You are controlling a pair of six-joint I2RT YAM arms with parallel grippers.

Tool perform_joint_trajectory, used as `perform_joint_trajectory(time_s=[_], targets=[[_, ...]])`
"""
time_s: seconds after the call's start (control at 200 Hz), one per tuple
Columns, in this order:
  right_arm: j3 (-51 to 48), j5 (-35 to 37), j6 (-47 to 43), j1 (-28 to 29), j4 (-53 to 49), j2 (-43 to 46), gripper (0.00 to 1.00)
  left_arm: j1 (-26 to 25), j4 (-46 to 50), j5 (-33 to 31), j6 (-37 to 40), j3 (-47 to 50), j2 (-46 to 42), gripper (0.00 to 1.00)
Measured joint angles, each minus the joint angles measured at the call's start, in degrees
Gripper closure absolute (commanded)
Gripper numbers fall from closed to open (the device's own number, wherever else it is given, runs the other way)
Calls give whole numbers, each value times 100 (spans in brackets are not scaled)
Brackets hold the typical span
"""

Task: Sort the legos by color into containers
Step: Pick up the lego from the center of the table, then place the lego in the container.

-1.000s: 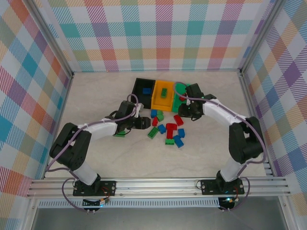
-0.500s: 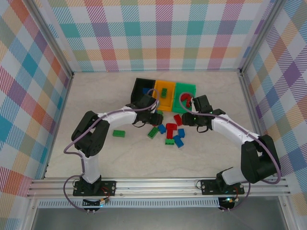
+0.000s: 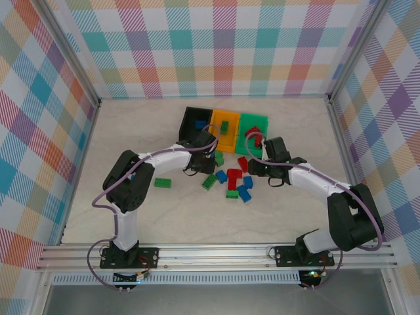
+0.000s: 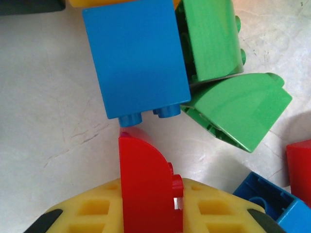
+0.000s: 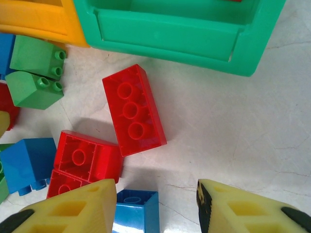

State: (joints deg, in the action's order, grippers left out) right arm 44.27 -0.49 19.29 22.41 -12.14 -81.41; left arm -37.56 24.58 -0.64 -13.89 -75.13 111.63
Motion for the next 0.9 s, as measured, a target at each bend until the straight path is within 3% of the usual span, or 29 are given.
perform_joint_trajectory(time_s=[0.405,0.7,0.895], targets=[[-262,710,271,-76,140,496,53,-94,175,179,-306,-1609,-251,76],[-525,883,457,-367,181,671,53,-101,-186,647,-737,-3418,1027,74],[-551,518,557,-372,348,691,53,-107,-260,833,-1078,-4105,1744,46]])
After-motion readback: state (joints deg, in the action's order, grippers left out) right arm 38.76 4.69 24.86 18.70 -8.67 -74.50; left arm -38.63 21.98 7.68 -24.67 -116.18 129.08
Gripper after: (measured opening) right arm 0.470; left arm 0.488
